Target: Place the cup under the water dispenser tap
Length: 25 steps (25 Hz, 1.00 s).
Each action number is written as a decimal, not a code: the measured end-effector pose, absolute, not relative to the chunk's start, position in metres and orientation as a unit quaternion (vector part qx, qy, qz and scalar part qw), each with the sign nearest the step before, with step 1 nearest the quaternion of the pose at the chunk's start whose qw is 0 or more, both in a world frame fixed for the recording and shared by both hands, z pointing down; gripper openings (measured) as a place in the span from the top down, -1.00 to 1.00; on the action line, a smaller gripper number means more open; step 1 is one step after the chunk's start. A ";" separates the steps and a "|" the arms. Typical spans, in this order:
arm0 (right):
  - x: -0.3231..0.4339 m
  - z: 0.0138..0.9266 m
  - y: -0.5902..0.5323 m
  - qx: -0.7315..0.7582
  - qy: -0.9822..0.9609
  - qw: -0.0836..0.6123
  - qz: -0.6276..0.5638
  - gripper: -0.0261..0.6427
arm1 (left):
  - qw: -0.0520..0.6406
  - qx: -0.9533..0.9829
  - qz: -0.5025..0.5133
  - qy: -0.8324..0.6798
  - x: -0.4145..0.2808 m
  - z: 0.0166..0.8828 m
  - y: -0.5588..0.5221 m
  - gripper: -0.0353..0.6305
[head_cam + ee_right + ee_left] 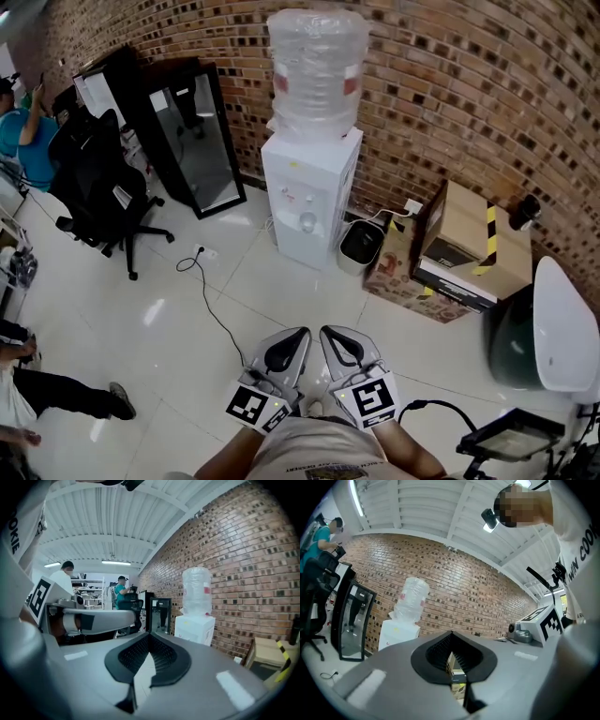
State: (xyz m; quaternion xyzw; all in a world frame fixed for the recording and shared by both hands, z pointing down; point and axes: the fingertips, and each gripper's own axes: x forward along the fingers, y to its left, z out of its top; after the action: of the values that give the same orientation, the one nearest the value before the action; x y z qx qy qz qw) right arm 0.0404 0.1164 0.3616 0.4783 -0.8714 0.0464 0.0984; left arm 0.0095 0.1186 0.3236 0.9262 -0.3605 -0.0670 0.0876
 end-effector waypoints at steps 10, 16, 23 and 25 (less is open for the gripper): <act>0.047 0.352 0.173 0.486 -0.867 0.094 0.049 0.90 | 0.081 0.926 -0.067 -0.362 0.008 0.306 0.172 0.93; 0.031 0.354 0.183 0.483 -0.869 0.092 0.053 0.90 | 0.081 0.925 -0.068 -0.365 -0.008 0.304 0.184 0.93; 0.011 0.346 0.181 0.495 -0.863 0.091 0.049 0.90 | 0.074 0.928 -0.071 -0.359 -0.032 0.296 0.180 0.93; 0.005 0.345 0.181 0.494 -0.863 0.091 0.048 0.90 | 0.073 0.929 -0.072 -0.357 -0.036 0.294 0.180 0.93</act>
State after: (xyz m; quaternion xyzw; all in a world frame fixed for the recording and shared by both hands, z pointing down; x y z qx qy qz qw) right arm 0.0054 0.1811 0.3452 0.4941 -0.8633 0.0479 0.0907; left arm -0.0356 0.1799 0.2940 0.9286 -0.3567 -0.0720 0.0728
